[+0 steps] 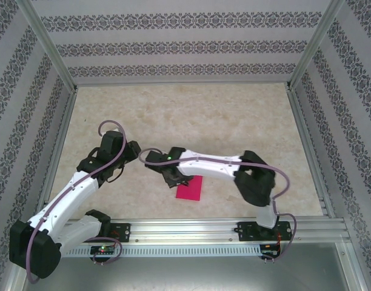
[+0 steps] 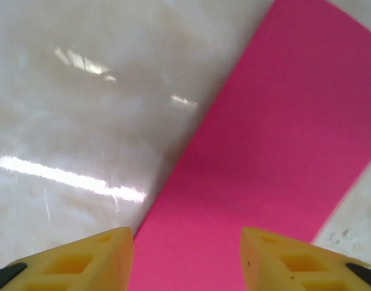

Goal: Fold a paper plane with a square sheet of paper (pick it up from the middle)
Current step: Turn over the paper at the bottom-center of the table.

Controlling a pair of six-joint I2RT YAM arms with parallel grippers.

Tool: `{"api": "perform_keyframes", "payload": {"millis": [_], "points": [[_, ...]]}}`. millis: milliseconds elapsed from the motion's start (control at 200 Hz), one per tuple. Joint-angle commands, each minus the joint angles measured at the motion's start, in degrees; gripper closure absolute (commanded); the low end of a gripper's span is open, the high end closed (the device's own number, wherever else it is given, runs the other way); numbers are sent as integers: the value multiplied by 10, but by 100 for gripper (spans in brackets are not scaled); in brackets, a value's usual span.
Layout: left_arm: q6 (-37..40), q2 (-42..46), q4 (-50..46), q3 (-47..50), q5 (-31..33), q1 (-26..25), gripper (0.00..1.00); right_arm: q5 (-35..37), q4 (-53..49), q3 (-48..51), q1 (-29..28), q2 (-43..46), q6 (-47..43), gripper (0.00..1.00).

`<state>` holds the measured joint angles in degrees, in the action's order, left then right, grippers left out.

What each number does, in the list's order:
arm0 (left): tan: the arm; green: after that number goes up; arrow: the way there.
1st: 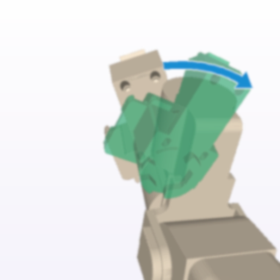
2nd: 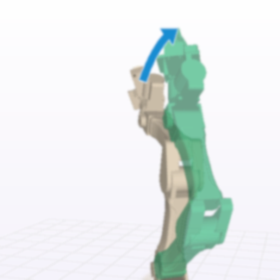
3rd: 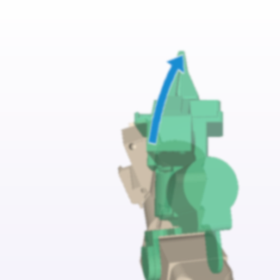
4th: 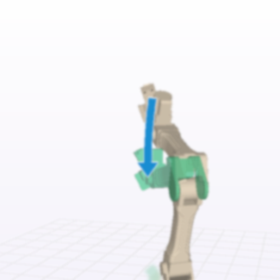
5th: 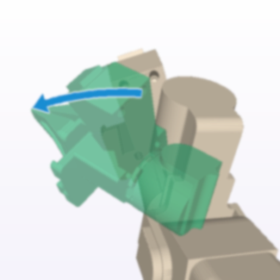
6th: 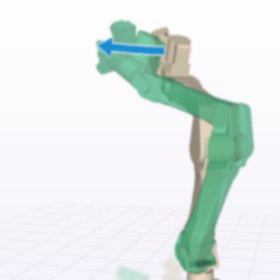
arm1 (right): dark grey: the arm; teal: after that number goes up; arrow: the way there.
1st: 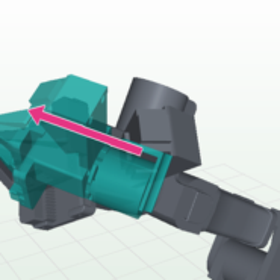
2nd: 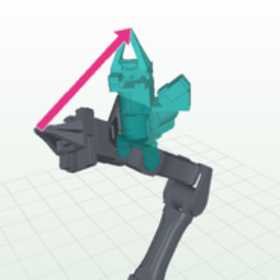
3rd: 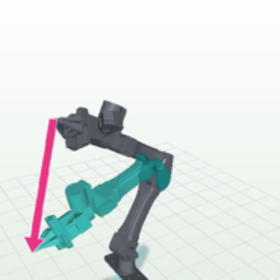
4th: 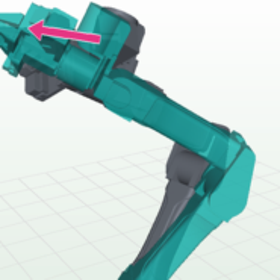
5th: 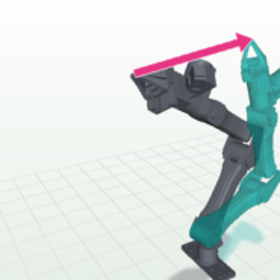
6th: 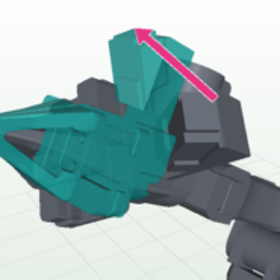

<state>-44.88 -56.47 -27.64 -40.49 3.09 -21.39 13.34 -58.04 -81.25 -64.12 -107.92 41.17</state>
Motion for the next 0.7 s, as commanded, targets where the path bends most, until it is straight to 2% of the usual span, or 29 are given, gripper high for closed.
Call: {"api": "perform_keyframes", "payload": {"millis": [0, 105, 160, 250, 355, 525, 694], "points": [[-9, 4, 2, 10, -10, 9, 54, -42, 169, 106, 29, 143, 54, 50], [4, -13, 61, 22, -85, 8, 54, -82, 281, 241, 81, 237, 97, 57], [12, -31, 107, 30, -146, 8, 54, -118, 345, 307, 110, 270, 115, 65], [22, -83, 158, 26, -243, 1, 56, -182, 450, 388, 154, 301, 140, 74], [51, -162, 157, -15, -317, -39, 59, -213, 487, 444, 190, 314, 160, 78], [72, -275, 146, -78, -360, -135, 64, -256, 553, 500, 229, 313, 171, 85], [71, -364, 134, -113, -378, -185, 65, -285, 605, 515, 248, 295, 174, 84]]}}
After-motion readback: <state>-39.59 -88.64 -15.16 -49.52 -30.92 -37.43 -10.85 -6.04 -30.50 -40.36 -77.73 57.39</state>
